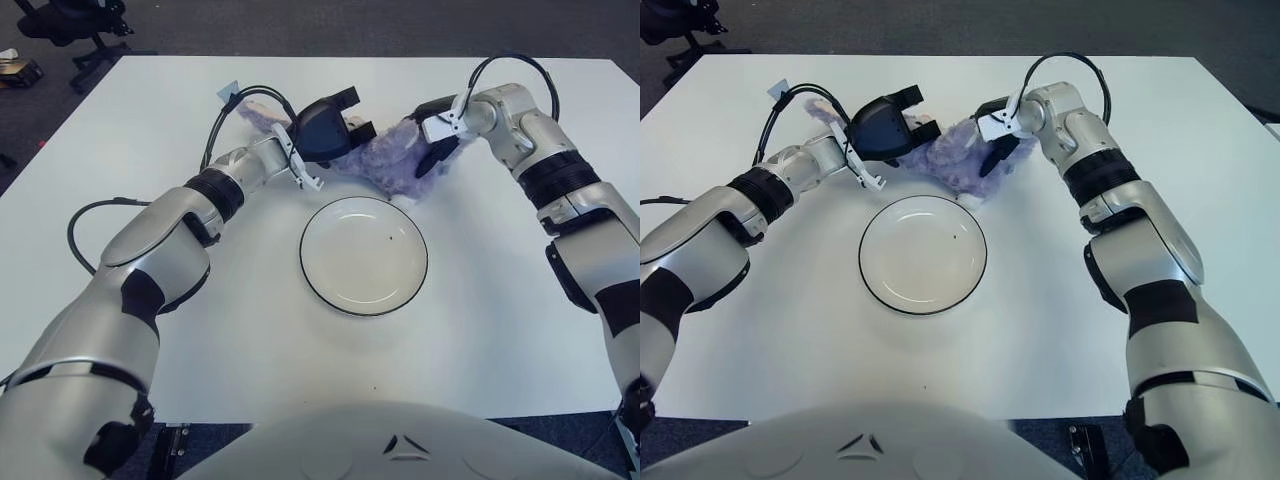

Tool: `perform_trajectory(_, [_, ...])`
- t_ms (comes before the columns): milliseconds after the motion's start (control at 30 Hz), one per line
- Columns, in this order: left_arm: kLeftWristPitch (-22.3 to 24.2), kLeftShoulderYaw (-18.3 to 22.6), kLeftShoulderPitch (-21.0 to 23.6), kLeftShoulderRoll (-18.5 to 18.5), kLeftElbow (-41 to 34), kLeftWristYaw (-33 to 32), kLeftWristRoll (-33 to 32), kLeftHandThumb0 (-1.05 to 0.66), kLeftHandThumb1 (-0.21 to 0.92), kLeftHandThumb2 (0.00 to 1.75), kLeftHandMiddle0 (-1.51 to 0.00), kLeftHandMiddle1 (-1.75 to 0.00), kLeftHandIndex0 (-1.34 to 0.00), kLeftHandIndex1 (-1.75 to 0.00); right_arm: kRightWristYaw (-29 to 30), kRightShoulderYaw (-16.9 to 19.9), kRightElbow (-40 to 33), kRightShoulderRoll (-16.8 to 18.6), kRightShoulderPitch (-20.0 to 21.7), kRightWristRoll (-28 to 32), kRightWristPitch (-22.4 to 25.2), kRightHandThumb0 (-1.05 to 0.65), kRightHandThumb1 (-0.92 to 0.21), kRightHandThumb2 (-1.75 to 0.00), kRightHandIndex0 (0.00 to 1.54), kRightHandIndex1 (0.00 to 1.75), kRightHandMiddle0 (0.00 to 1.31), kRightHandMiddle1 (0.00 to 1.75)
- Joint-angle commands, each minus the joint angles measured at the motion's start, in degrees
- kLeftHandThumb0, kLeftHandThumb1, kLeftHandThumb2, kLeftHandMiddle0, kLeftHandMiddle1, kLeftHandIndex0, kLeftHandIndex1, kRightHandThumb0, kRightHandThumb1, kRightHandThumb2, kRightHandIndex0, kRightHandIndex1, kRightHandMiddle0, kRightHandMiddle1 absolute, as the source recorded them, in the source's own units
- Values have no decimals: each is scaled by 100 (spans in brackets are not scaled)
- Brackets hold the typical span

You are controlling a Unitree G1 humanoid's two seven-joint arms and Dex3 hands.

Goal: Put the doll into the plate.

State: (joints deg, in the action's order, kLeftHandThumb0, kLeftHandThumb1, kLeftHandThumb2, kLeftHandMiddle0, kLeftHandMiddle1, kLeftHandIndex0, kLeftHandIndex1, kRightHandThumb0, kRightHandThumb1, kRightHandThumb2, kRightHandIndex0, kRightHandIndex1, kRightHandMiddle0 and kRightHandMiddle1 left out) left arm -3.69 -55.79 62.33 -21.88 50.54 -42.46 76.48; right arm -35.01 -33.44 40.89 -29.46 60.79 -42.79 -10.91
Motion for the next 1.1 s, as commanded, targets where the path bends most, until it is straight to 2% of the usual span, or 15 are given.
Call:
perform_trajectory(0, [27,28,-136,55,-19,-15,10,0,92,12,-57,-110,-64,-133,118,-71,88,4,-180,-123,-12,-92,-92,-10,47,0,27,0])
perform_trajectory(133, [35,27,-138,57,-19,-15,10,0,92,12,-57,-110,-64,-133,131,-65,95,8,-182,-134,-18,-92,-92,-10,47,0,27,0])
perform_trajectory(167, [135,49,-126,118,44,-152,16,0,92,12,-57,-110,-64,-133,451,-163,154,-1,-219,-288,-166,-92,-92,-10,47,0,27,0])
perform_trajectory(200, [210,66,-114,167,95,-254,20,0,92,11,-58,-109,-65,-133,693,-235,202,-9,-247,-406,-279,-94,-92,-13,57,3,31,2])
perform_trajectory(267, [292,78,-97,227,163,-369,22,0,92,11,-60,-107,-65,-133,990,-349,294,-12,-253,-578,-423,-95,-92,-15,67,5,35,4])
perform_trajectory(433, [322,62,-68,280,248,-426,12,0,92,11,-61,-106,-65,-134,1180,-468,470,14,-177,-745,-531,-97,-92,-19,77,7,39,7])
perform_trajectory(600, [328,56,-58,296,284,-452,9,0,92,10,-61,-106,-65,-134,1245,-485,550,29,-149,-773,-577,-98,-92,-20,78,6,40,7])
perform_trajectory(733, [340,70,-36,346,256,-410,-5,0,92,10,-61,-105,-64,-134,1301,-806,667,93,-38,-1144,-578,-99,-92,-21,79,6,41,8])
perform_trajectory(1067, [336,79,-35,356,228,-377,6,0,92,10,-62,-105,-64,-134,1396,-994,813,120,59,-1325,-661,-101,-92,-23,80,5,43,9])
